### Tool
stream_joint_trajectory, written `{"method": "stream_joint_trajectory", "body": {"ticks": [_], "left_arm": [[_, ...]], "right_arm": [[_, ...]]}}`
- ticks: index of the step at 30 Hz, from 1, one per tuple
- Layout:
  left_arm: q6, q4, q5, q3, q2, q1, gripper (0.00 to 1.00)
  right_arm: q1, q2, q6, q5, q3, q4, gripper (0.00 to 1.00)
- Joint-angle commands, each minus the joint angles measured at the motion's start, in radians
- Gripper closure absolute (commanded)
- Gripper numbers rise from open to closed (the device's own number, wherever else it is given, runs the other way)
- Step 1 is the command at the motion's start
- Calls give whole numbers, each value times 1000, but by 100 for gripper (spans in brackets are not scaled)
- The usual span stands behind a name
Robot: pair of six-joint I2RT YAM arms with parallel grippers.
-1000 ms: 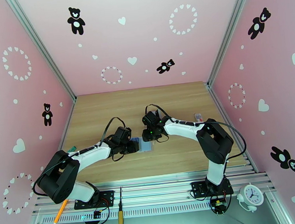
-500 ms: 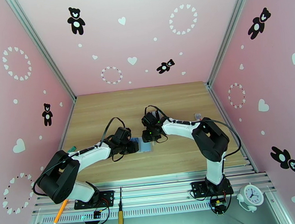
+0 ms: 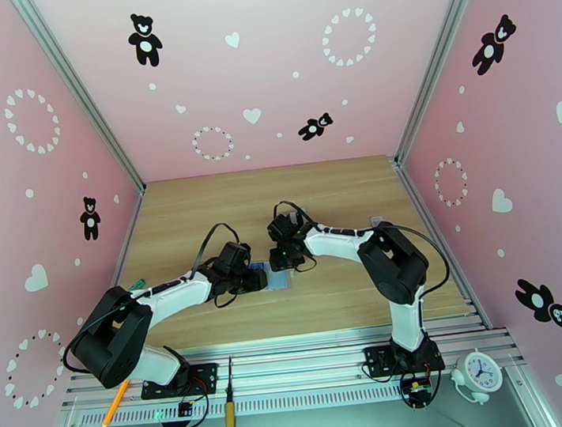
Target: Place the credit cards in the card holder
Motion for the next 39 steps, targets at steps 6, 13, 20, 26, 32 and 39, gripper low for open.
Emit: {"method": "stream_joint_trajectory", "body": {"ticks": [6,13,20,26,32,39], "left_arm": [[-3,-33,-12,-43,26,3,33],[-3,-25,0,-48,20,3,26],[2,-27,7,-49,19,2,24],[2,-48,-17,-45,32,3,27],[-2,-50,-27,-46,53,2,28],[-6,-58,-37,-48,60,1,36]], "right_arm": [[27,51,15,-36,32,20,77],[46,64,37,-55,32,41,78],[46,70,54,-79,36,64,79],[44,53,72,-86,43,84,80],[38,56,82,-104,62,94,80],[35,56,94,-130,68,112,80]]}}
